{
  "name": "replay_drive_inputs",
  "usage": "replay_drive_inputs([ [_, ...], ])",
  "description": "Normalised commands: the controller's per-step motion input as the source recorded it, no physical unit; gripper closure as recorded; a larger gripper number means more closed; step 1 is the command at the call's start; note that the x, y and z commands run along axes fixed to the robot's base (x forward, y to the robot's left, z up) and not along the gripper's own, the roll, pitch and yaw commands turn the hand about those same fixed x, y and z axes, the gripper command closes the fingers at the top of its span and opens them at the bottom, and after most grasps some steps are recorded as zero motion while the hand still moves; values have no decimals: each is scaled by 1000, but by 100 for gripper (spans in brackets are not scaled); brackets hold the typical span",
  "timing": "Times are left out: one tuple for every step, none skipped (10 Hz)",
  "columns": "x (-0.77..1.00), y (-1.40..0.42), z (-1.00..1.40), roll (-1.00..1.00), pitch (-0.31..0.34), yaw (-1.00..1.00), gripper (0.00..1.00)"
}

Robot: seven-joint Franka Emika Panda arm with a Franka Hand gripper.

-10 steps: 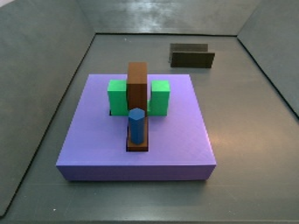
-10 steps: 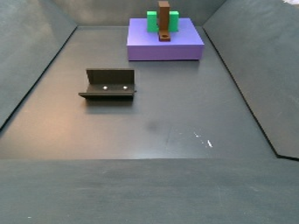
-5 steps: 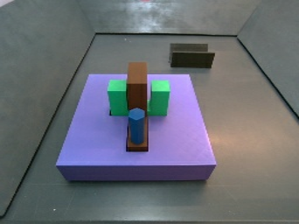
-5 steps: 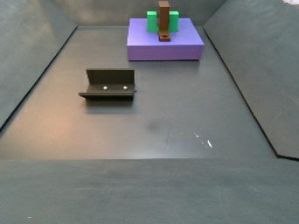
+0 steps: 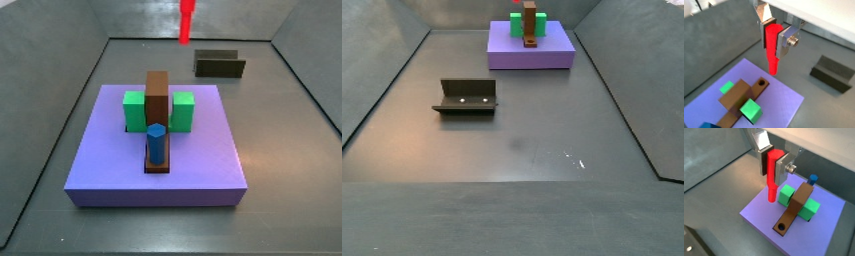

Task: Pick up the red object. Move up. Move to above the board. Insert the red object.
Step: Insert the red object.

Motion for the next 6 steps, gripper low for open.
replay_drive_inputs([
  [0,120,-814,-133,-83,-163,100],
  [-54,169,-589,-117,-59,-89,100],
  [-214,131,-340,-23,-19,-140,100],
  [-134,71,-191,-63,0,-134,100],
  [-114,46,-29,-59,0,-54,100],
  [-91,0,0,-107,-34,0,100],
])
